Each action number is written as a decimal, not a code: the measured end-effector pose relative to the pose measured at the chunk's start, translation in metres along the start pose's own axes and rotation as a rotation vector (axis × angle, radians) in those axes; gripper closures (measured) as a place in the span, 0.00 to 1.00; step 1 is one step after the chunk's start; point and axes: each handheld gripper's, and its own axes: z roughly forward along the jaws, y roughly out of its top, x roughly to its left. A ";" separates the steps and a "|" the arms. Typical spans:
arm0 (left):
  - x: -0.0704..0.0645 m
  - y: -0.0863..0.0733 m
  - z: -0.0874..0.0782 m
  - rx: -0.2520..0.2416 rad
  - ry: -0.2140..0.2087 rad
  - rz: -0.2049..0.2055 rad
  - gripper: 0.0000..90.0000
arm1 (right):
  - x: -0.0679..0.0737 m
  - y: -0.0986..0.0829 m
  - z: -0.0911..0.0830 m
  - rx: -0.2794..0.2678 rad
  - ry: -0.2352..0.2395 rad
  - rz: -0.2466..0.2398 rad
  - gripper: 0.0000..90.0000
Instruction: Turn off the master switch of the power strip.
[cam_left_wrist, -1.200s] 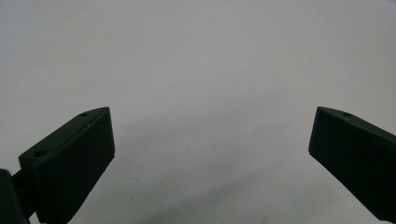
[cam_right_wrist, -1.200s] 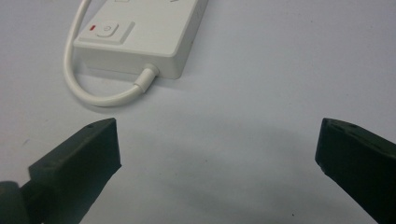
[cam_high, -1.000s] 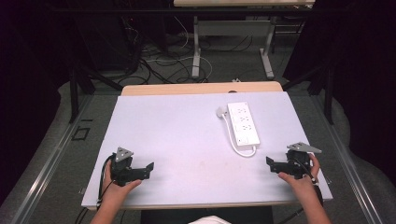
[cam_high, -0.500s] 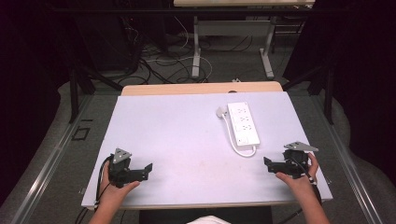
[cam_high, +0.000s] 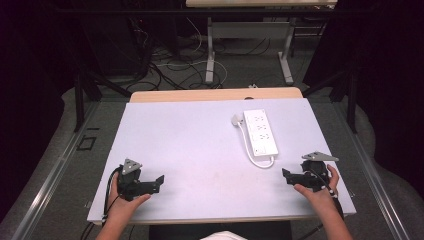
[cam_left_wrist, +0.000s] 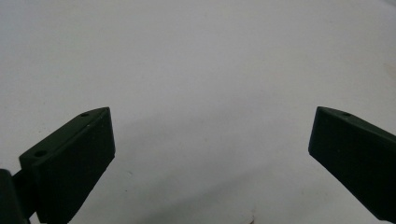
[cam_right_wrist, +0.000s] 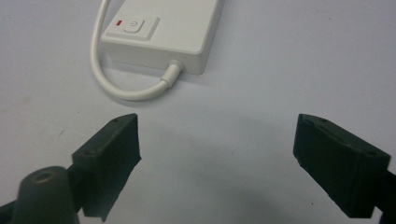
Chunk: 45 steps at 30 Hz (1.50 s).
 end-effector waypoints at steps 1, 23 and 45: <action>0.000 0.000 0.000 0.001 0.000 0.000 0.01 | 0.000 0.000 0.000 0.002 0.003 -0.005 0.16; -0.001 -0.001 0.001 -0.002 0.001 -0.008 0.01 | 0.007 0.010 -0.004 0.026 0.040 -0.057 0.32; 0.001 -0.001 -0.001 0.007 0.005 0.004 0.01 | 0.015 0.030 -0.004 0.043 0.042 -0.065 0.40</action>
